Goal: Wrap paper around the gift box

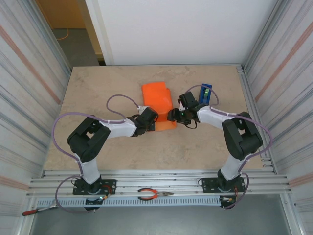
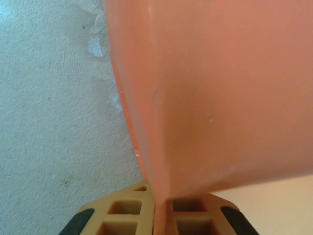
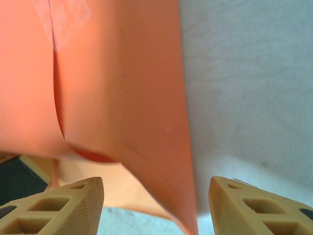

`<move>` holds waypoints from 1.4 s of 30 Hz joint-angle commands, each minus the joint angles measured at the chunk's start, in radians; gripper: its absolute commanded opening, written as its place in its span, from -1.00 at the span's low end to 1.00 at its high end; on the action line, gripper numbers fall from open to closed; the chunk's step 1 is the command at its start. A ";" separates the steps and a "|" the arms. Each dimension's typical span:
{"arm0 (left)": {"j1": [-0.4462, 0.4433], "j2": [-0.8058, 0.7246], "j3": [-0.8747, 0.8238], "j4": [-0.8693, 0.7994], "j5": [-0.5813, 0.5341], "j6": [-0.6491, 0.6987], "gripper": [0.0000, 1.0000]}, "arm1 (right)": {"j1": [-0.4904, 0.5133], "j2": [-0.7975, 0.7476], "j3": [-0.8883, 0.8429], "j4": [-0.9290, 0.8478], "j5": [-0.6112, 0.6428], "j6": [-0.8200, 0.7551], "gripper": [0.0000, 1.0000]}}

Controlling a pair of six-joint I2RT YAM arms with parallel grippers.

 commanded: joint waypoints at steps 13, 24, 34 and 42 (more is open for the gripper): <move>-0.008 0.019 0.025 -0.033 -0.013 0.009 -0.80 | -0.013 0.075 -0.002 0.022 0.030 -0.012 -0.80; -0.009 0.016 0.037 -0.033 -0.010 0.007 -0.80 | 0.000 0.089 0.012 0.022 0.013 -0.009 -0.70; -0.010 0.015 0.037 -0.038 -0.012 0.016 -0.82 | -0.013 -0.016 -0.054 0.008 0.016 -0.004 -0.47; -0.009 0.012 0.033 -0.041 -0.014 0.018 -0.83 | -0.019 -0.079 -0.076 0.005 0.008 -0.005 0.11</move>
